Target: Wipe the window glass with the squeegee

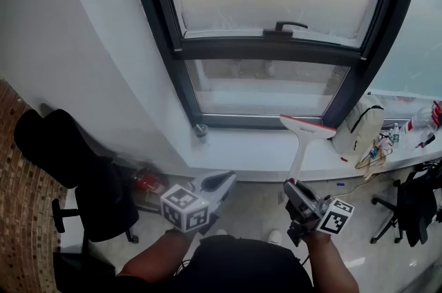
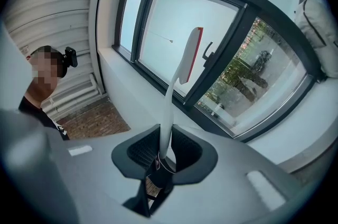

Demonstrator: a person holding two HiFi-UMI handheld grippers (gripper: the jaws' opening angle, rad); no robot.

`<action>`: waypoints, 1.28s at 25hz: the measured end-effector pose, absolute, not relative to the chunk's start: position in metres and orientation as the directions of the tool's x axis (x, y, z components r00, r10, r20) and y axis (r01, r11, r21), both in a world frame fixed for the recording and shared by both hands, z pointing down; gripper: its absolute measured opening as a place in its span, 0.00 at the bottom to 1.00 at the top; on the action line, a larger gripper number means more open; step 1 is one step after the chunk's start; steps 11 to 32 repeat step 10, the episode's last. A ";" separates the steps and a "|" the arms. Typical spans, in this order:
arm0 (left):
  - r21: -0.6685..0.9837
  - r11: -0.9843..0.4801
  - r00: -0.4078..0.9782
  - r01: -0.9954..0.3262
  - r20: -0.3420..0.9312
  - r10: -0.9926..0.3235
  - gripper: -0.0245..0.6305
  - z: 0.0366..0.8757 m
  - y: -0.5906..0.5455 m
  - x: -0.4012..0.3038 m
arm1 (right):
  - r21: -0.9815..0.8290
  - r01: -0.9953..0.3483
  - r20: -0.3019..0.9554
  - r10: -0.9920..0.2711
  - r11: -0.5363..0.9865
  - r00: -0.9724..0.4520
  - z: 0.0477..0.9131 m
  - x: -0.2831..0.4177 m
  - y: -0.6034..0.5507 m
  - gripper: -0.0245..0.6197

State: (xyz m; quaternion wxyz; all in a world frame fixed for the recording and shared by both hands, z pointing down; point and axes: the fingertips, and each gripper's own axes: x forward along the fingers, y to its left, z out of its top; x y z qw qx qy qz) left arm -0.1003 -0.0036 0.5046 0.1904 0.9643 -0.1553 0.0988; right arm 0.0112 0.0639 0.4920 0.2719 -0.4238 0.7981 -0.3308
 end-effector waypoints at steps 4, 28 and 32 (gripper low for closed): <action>0.343 -0.875 0.931 -0.341 0.251 -0.264 0.04 0.500 -0.001 -0.106 | -0.758 -0.502 -0.148 -0.859 0.417 -0.491 0.493 0.006 0.064 0.17; 0.342 -0.877 0.934 -0.339 0.236 -0.268 0.04 0.507 -0.001 -0.112 | -0.750 -0.507 -0.150 -0.857 0.423 -0.493 0.492 0.004 0.064 0.17; 0.342 -0.877 0.934 -0.339 0.236 -0.268 0.04 0.507 -0.001 -0.112 | -0.750 -0.507 -0.150 -0.857 0.423 -0.493 0.492 0.004 0.064 0.17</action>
